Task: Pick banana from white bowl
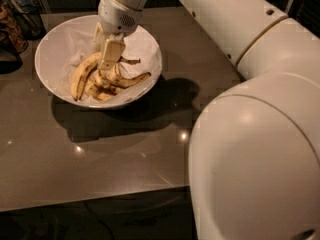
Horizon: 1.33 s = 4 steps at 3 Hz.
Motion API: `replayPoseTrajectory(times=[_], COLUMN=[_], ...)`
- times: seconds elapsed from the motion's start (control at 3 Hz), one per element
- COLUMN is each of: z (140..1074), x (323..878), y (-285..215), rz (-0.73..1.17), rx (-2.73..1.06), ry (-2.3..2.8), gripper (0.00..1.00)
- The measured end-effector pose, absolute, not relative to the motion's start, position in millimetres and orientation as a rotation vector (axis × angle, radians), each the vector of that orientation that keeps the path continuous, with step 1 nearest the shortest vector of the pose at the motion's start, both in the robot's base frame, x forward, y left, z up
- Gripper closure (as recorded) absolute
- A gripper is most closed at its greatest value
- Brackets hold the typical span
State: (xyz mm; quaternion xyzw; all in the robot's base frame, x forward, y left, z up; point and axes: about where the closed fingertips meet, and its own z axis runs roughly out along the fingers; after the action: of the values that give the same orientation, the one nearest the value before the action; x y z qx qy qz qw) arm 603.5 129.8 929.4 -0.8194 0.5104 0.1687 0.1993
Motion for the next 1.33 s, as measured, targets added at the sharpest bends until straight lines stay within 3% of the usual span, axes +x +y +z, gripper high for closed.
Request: replayPoseTrajectory(times=[1.33], z=[973.5], x=[542.9], y=[114.1], rz=[0.500], rx=[-2.168], ry=[1.450], gripper=[1.00])
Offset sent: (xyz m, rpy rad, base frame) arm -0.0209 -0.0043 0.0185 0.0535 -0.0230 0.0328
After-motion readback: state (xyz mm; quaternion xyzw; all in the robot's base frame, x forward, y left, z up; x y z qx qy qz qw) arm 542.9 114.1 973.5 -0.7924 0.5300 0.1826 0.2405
